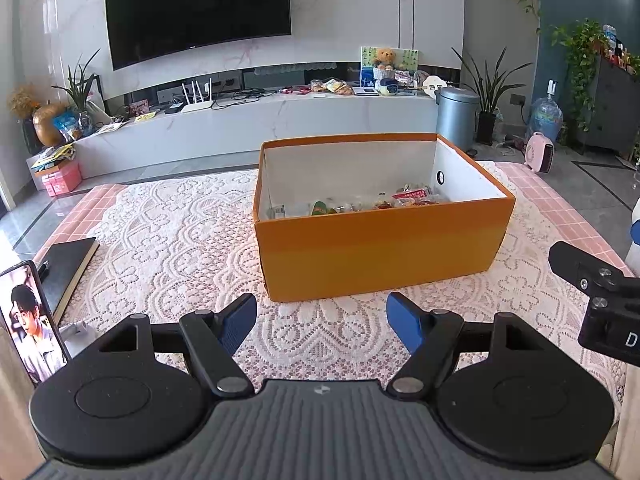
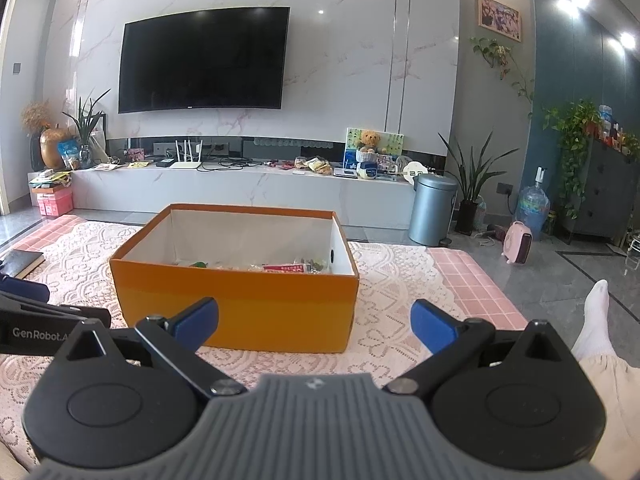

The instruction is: Organize snacks

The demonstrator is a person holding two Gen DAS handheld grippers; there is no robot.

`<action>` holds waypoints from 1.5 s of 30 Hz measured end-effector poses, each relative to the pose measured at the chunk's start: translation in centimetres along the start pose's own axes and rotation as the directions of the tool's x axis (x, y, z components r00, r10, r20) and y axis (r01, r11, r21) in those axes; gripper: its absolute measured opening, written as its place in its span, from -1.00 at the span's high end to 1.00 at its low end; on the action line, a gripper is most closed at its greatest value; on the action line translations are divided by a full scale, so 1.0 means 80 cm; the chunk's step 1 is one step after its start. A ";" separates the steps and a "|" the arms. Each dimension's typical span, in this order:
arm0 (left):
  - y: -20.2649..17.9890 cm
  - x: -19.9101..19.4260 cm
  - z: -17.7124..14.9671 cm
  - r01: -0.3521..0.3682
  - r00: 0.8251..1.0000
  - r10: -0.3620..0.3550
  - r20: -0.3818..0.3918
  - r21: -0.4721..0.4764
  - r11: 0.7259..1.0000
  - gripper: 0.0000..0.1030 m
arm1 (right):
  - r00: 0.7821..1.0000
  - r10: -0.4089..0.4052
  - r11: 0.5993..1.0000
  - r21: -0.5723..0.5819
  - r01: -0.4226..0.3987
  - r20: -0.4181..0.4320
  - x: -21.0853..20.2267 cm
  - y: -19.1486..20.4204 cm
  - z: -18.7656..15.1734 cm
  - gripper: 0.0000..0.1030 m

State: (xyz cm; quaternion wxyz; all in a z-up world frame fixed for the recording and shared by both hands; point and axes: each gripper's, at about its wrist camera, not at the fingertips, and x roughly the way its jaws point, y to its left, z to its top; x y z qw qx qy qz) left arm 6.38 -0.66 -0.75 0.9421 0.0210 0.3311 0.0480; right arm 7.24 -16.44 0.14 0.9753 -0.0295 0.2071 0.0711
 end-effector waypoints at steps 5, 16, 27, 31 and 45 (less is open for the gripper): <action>0.000 0.000 0.000 0.000 1.000 0.000 0.000 -0.002 1.000 -0.69 | 1.000 -0.006 1.000 0.006 0.005 0.005 -0.001 -0.001 0.000 -0.93; 0.002 0.001 -0.002 -0.004 1.000 0.004 -0.001 -0.003 1.000 -0.69 | 1.000 -0.015 1.000 0.007 0.015 0.009 -0.004 -0.002 -0.001 -0.93; -0.001 0.002 -0.002 -0.007 1.000 0.007 -0.005 0.005 1.000 -0.69 | 1.000 -0.015 1.000 0.003 0.015 0.006 -0.004 -0.003 0.000 -0.93; -0.001 0.002 -0.002 -0.007 1.000 0.007 -0.006 0.005 1.000 -0.69 | 1.000 -0.013 1.000 0.003 0.013 0.003 -0.004 -0.003 -0.001 -0.93; -0.001 0.002 -0.003 -0.007 1.000 0.007 -0.007 0.010 1.000 -0.69 | 1.000 -0.007 1.000 0.001 0.007 -0.004 -0.004 -0.003 -0.003 -0.93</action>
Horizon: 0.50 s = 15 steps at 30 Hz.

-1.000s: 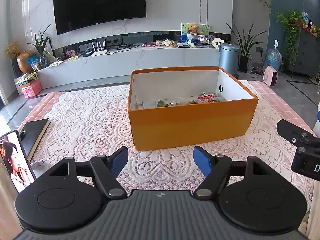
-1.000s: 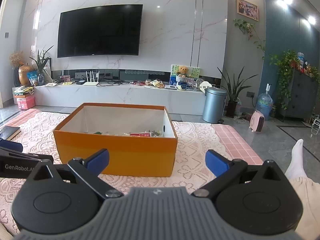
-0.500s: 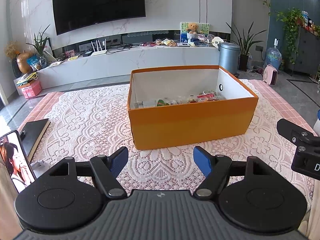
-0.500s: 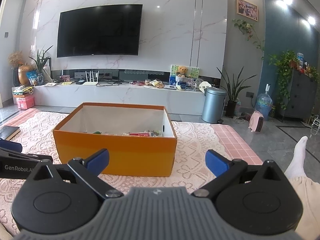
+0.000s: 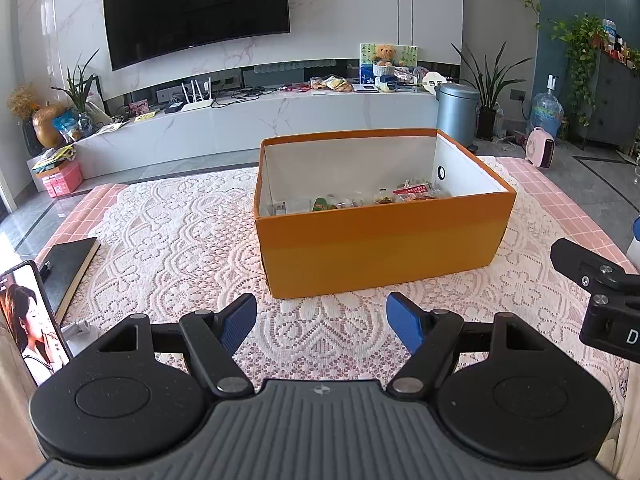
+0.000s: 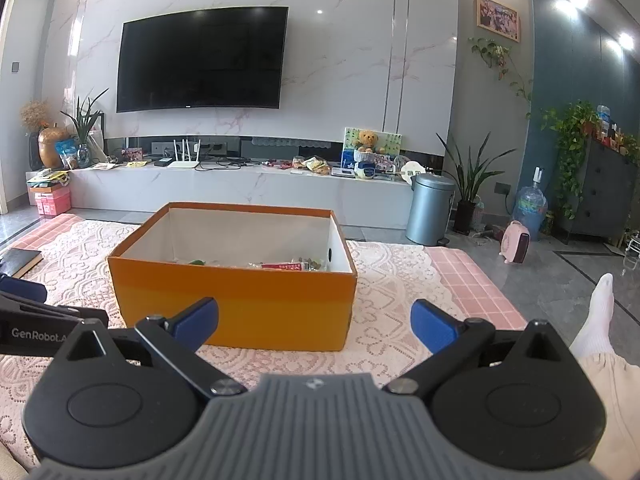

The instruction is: Organize snacks

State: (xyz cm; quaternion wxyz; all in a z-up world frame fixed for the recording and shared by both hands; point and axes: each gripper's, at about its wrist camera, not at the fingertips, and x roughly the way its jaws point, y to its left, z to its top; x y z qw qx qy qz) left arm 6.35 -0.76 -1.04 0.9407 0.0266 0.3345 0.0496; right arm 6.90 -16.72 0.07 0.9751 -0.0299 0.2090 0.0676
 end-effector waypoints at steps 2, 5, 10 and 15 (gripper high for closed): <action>0.000 0.000 0.000 0.000 1.000 0.000 0.000 -0.001 1.000 -0.69 | 1.000 0.001 1.000 0.004 -0.001 -0.005 0.000 0.000 0.000 -0.93; 0.000 0.000 0.000 0.001 1.000 -0.001 -0.001 0.000 1.000 -0.69 | 1.000 0.001 1.000 0.004 -0.001 -0.012 0.001 -0.001 0.000 -0.93; -0.001 0.000 0.000 0.005 1.000 -0.005 -0.006 0.007 1.000 -0.69 | 1.000 -0.003 1.000 0.003 0.003 -0.031 0.005 0.000 0.000 -0.93; -0.003 0.000 -0.001 0.010 1.000 -0.010 -0.009 0.014 1.000 -0.69 | 0.999 0.001 1.000 0.000 -0.001 -0.038 0.006 0.000 -0.001 -0.93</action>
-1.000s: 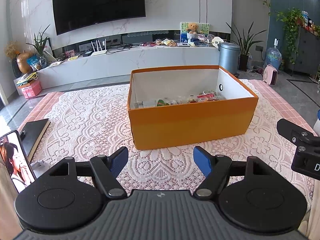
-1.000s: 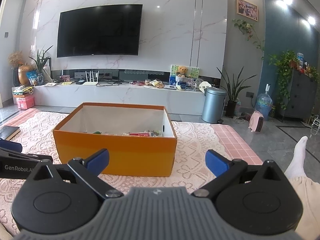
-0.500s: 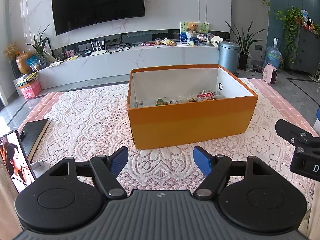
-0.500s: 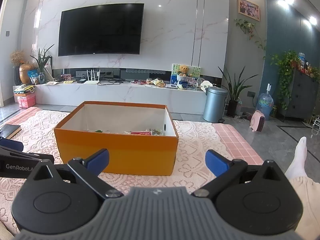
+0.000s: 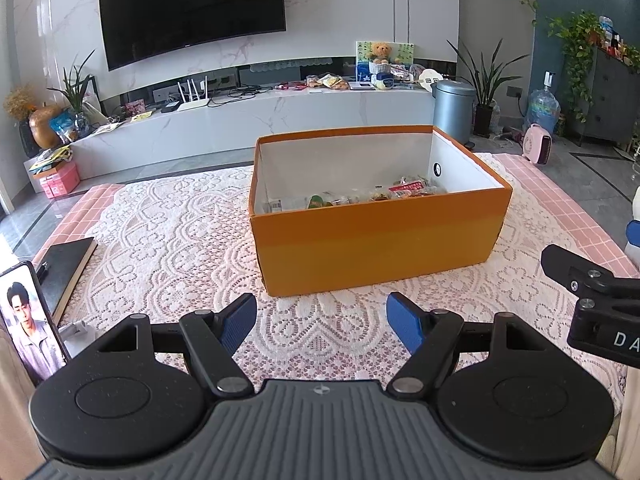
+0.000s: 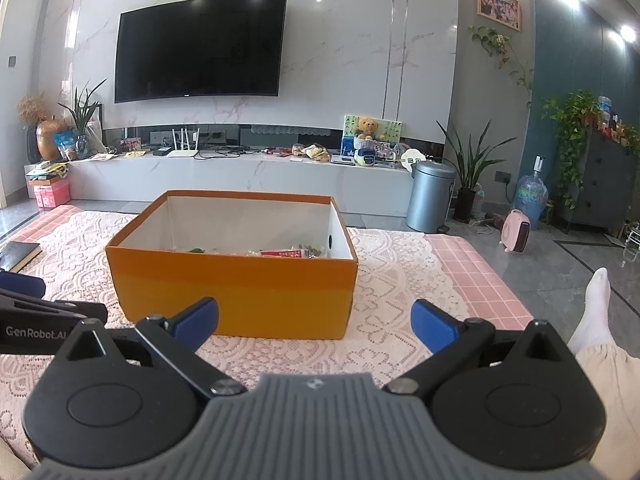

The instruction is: Organize snacks

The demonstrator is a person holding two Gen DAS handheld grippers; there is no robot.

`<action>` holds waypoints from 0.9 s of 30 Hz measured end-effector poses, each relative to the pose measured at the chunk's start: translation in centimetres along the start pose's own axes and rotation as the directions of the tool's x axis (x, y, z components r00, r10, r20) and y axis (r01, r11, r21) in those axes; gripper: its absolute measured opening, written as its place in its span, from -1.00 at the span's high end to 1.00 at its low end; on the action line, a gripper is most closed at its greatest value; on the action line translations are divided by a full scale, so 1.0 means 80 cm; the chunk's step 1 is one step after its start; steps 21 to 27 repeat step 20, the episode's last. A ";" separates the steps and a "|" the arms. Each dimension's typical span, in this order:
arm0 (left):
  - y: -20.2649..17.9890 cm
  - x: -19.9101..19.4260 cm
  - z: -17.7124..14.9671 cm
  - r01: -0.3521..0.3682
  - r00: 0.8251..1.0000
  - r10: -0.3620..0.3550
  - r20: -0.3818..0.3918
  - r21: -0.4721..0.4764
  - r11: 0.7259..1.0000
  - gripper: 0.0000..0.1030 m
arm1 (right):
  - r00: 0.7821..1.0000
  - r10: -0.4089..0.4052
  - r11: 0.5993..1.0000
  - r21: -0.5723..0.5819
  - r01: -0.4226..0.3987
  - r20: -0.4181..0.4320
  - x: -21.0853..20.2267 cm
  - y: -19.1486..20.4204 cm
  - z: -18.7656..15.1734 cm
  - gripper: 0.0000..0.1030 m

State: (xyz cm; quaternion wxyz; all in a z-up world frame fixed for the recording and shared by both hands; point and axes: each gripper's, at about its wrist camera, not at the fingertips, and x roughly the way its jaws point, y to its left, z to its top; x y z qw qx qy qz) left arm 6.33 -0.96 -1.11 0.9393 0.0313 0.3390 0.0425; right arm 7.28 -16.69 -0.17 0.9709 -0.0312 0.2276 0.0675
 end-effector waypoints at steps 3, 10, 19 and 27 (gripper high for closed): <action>-0.001 0.000 0.000 0.001 1.000 -0.001 -0.001 0.005 1.000 -0.69 | 1.000 0.001 1.000 -0.007 -0.001 -0.005 0.001 0.002 0.000 -0.93; -0.002 -0.001 0.000 -0.001 1.000 0.001 -0.001 0.006 1.000 -0.69 | 1.000 0.003 1.000 -0.012 -0.003 -0.008 0.001 0.004 0.000 -0.93; -0.001 0.000 0.000 0.015 1.000 -0.015 0.002 0.006 1.000 -0.69 | 1.000 0.002 1.000 -0.016 -0.002 -0.008 0.001 0.004 -0.001 -0.93; 0.000 0.000 0.000 0.019 1.000 -0.019 0.001 0.005 1.000 -0.70 | 1.000 0.002 1.000 -0.017 -0.002 -0.008 0.001 0.005 -0.001 -0.93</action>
